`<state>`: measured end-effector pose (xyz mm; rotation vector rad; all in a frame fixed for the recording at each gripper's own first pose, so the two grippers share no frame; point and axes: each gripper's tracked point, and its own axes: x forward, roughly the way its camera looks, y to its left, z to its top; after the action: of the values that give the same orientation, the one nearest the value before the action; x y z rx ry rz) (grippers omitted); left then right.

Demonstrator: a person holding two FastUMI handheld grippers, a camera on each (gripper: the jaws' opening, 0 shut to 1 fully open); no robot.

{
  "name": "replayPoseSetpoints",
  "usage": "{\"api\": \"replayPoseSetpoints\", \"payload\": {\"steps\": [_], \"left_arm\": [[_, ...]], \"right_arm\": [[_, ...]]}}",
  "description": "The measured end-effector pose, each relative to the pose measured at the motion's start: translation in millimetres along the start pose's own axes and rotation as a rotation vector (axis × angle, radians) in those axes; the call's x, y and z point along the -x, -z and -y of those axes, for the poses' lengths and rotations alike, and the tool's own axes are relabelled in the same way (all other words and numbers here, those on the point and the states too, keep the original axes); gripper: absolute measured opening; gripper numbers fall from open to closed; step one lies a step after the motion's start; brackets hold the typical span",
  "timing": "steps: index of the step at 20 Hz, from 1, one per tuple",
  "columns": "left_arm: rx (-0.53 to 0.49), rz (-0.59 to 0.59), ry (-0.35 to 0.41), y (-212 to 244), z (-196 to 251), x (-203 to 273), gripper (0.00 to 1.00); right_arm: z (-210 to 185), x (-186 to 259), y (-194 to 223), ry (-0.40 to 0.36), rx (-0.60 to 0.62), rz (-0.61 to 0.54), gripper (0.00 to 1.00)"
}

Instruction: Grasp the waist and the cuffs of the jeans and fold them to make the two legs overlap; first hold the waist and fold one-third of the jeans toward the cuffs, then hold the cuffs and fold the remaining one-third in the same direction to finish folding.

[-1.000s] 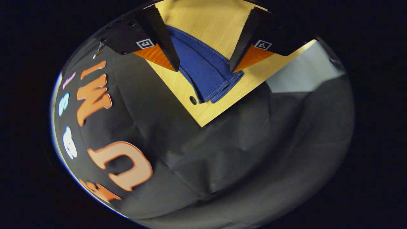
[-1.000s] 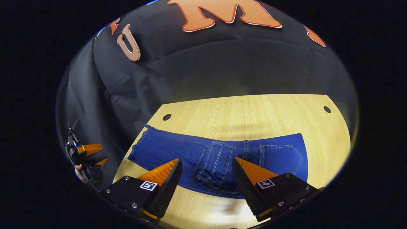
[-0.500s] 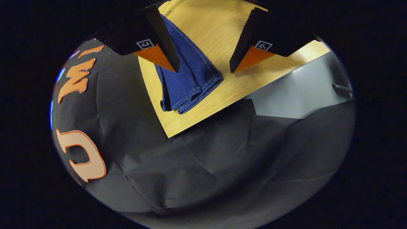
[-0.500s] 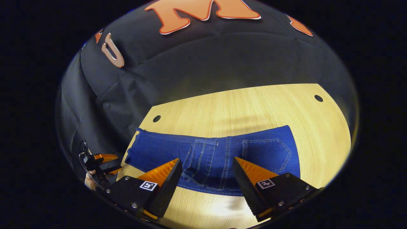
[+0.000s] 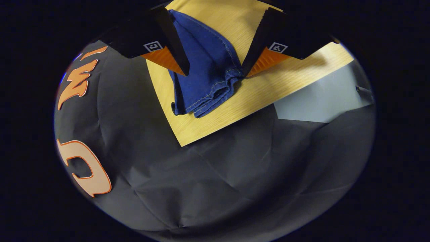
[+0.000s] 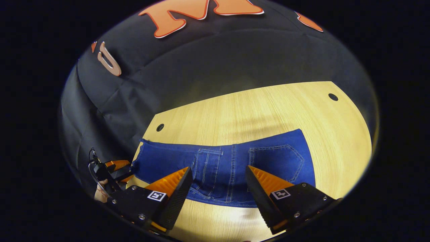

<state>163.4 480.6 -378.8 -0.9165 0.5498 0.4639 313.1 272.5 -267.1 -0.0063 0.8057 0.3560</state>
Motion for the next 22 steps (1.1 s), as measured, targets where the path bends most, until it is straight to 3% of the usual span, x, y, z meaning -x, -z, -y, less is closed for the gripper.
{"api": "replayPoseSetpoints", "payload": {"steps": [2, 3, 6, 8, 10, 13, 22], "left_arm": [[0.052, 0.022, 0.035, -4, 13, -24, 0.98], [0.053, 0.022, 0.019, -3, 15, -36, 0.93], [0.009, 0.024, -0.083, 4, 2, -54, 0.03], [-0.038, 0.004, -0.047, 7, 7, -42, 0.07], [-0.098, 0.029, -0.005, 0, 26, -31, 0.03], [-0.249, 0.070, 0.058, -4, 71, -11, 0.03], [-0.508, 0.111, 0.359, 66, 271, 84, 0.02]], "right_arm": [[5, 3, -1, 0.003, -0.023, 0.000, 0.98], [8, 6, -3, 0.008, -0.033, 0.004, 0.98], [22, 15, -4, 0.036, -0.038, 0.018, 0.98], [30, 22, -5, 0.045, -0.044, 0.027, 0.98], [39, 25, -5, 0.055, -0.053, 0.033, 0.98], [51, 31, -6, 0.071, -0.054, 0.049, 0.98], [90, 71, -32, 0.028, -0.049, 0.136, 0.98]]}}
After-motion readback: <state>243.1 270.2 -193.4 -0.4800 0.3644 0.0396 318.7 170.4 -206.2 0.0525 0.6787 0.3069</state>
